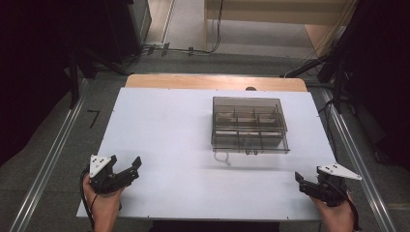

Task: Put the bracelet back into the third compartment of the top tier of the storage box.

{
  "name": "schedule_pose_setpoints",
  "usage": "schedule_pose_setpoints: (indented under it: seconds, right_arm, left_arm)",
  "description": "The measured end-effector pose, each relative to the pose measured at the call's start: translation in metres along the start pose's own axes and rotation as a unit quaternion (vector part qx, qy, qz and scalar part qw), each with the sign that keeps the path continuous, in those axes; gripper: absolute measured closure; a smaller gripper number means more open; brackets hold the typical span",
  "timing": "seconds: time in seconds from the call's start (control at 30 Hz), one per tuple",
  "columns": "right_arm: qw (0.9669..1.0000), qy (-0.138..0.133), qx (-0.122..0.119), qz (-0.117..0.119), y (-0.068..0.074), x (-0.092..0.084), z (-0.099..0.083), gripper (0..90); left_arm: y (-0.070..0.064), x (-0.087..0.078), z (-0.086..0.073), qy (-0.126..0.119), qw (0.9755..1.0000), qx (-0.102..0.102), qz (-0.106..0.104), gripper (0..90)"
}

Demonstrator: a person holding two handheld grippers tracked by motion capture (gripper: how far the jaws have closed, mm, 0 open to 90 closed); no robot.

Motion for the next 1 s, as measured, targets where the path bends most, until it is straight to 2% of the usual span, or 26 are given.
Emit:
schedule_pose_setpoints:
  seconds: [0.4, 0.67, 0.77, 1.0]
  right_arm:
    - [0.9999, -0.002, -0.005, 0.010, 0.005, 0.001, 0.001, 19.1]
    - [0.9995, -0.006, -0.022, 0.023, 0.013, 0.004, 0.005, 19.1]
    - [0.9987, -0.006, -0.037, 0.034, 0.020, 0.007, 0.007, 19.1]
    - [0.9981, -0.003, -0.045, 0.041, 0.026, 0.011, 0.009, 19.1]
  left_arm:
    - [0.000, 0.000, 0.000, 0.001, 1.0000, 0.000, 0.000, 10.7]
    - [0.000, 0.001, 0.000, 0.001, 1.0000, 0.001, 0.000, 10.7]
    - [0.000, 0.001, 0.000, 0.001, 1.0000, 0.001, 0.001, 10.7]
    - [0.000, 0.001, 0.000, 0.001, 1.0000, 0.002, 0.001, 10.7]
Point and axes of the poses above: each handheld gripper's, and its own axes: x roughly forward along the jaws, z roughly out of its top, y roughly to its left, the point moved 1 cm from there along x, roughly forward along the jaws, and after that the axes turned 15 degrees about z, right-handed, at the moved point
